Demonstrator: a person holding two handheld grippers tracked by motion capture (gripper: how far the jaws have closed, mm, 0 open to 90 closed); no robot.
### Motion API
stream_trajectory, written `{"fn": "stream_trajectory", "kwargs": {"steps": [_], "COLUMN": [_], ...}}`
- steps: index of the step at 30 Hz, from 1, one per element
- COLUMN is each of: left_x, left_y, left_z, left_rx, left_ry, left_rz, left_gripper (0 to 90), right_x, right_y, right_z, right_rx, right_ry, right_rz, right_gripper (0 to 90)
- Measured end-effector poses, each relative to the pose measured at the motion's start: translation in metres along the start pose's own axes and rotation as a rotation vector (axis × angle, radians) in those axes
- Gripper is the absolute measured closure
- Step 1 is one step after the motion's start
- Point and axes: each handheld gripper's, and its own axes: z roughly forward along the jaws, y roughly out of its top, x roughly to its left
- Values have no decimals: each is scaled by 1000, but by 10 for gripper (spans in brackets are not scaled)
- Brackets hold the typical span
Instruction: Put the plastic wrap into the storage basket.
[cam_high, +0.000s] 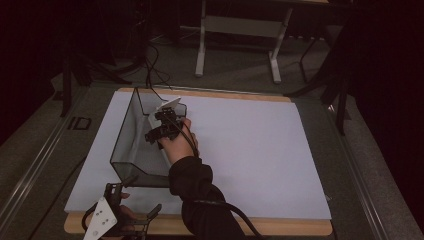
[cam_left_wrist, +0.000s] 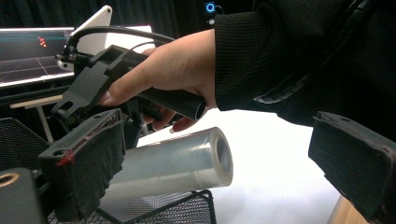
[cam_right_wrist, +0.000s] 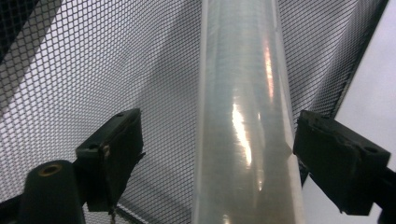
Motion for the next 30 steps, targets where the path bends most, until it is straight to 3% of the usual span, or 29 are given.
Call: {"fn": "stream_trajectory", "kwargs": {"steps": [2, 5, 8, 13, 18, 28, 30], "left_x": [0, 0, 0, 0, 0, -1, -1], "left_y": [0, 0, 0, 0, -1, -1, -1], "left_z": [0, 0, 1, 0, 1, 2, 2], "left_rx": [0, 2, 2, 2, 5, 11, 12], "left_ry": [-1, 0, 0, 1, 3, 2, 3], "left_rz": [0, 0, -2, -1, -1, 2, 0], "left_gripper": [44, 44, 44, 43, 43, 44, 43], "right_x": [-1, 0, 0, -1, -10, -27, -30], "right_y": [0, -1, -2, -3, -7, -16, -18], "right_z": [-2, -2, -3, -7, -13, -27, -30], "right_rx": [-5, -15, -25, -44, -59, -110, -123], "right_ry": [28, 4, 6, 5, 0, 45, 35], "right_rz": [8, -16, -18, -70, -109, -119, -135], "right_gripper": [157, 156, 152, 140, 140, 140, 140]}}
